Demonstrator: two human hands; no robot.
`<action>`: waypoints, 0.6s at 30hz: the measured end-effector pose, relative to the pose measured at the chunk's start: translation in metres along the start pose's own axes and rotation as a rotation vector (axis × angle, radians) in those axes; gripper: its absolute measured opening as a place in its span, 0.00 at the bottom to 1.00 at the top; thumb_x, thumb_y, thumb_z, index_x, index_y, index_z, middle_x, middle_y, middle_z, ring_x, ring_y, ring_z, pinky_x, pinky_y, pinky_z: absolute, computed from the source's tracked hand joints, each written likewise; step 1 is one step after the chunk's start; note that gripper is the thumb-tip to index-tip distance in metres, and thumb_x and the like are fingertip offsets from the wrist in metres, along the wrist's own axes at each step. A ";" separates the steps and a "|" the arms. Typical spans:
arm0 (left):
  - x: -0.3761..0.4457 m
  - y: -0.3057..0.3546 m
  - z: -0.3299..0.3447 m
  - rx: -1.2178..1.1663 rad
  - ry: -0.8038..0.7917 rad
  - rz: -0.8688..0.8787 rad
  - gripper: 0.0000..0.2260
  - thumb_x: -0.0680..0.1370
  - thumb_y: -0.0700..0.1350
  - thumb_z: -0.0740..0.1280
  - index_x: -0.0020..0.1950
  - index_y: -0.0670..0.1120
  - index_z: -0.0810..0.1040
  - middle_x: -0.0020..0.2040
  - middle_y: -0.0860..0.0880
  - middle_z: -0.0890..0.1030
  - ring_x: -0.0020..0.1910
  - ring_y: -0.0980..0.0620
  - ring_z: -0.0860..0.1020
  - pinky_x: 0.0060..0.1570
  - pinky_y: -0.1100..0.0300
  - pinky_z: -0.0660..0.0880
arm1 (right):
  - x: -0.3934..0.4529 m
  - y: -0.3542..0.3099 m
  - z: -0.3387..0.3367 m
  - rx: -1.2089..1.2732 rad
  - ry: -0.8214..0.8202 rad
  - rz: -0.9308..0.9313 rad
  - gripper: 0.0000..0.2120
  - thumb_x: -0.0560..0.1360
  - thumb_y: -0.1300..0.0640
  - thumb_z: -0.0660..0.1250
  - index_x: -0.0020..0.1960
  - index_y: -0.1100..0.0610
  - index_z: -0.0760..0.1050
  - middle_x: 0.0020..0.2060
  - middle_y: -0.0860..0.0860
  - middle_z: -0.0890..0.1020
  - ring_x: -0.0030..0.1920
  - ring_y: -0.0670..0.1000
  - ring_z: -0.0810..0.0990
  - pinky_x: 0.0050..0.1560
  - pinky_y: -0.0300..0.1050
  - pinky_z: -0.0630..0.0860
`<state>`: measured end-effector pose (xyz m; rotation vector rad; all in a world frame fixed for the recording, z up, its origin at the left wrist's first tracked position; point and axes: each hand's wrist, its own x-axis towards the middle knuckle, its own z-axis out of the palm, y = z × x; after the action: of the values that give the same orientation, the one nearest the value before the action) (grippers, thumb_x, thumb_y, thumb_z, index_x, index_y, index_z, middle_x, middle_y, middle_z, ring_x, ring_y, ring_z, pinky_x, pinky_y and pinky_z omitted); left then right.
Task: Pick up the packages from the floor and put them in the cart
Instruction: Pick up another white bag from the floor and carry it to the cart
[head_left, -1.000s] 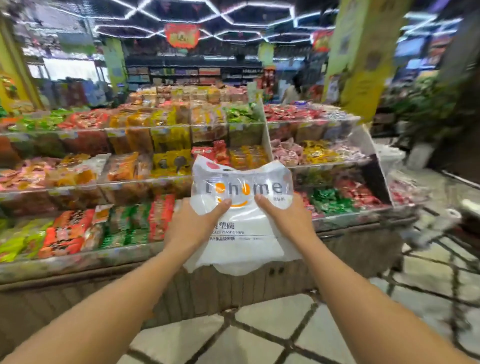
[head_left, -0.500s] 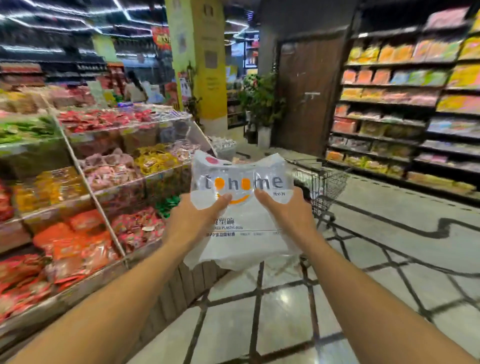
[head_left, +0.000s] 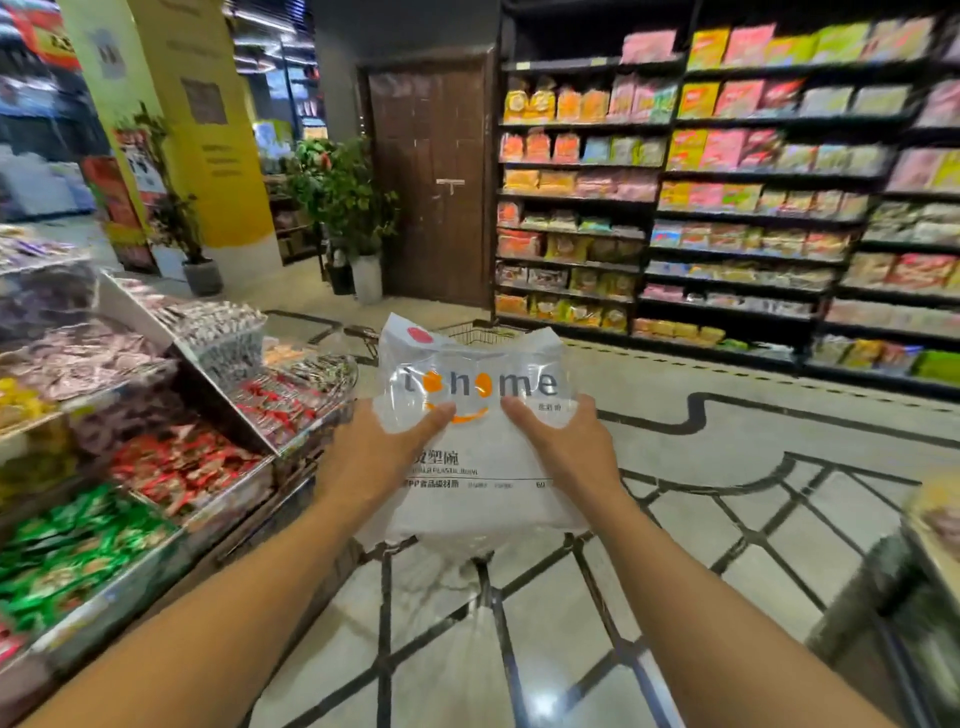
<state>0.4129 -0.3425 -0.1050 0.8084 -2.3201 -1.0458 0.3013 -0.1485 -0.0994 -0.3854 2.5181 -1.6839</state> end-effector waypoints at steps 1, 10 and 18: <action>0.023 0.002 0.014 -0.004 -0.019 0.007 0.46 0.62 0.86 0.62 0.58 0.48 0.81 0.49 0.48 0.87 0.48 0.43 0.85 0.52 0.47 0.82 | 0.022 0.003 0.002 0.000 0.020 0.005 0.49 0.66 0.25 0.74 0.76 0.54 0.66 0.64 0.52 0.80 0.62 0.57 0.81 0.61 0.56 0.80; 0.223 0.046 0.117 -0.023 -0.111 -0.008 0.46 0.66 0.81 0.67 0.73 0.50 0.70 0.59 0.48 0.82 0.55 0.44 0.79 0.52 0.51 0.76 | 0.224 0.012 0.014 0.010 0.187 0.065 0.57 0.55 0.18 0.68 0.75 0.51 0.67 0.62 0.50 0.82 0.61 0.57 0.83 0.63 0.61 0.81; 0.372 0.082 0.217 -0.025 -0.156 0.024 0.42 0.65 0.82 0.66 0.67 0.54 0.74 0.54 0.52 0.84 0.52 0.46 0.83 0.49 0.51 0.78 | 0.402 0.043 0.001 0.017 0.229 0.043 0.38 0.66 0.27 0.75 0.66 0.46 0.67 0.54 0.45 0.80 0.55 0.53 0.83 0.59 0.59 0.83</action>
<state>-0.0147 -0.4396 -0.1079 0.7107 -2.4335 -1.1626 -0.0926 -0.2370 -0.1132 -0.1429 2.6434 -1.8277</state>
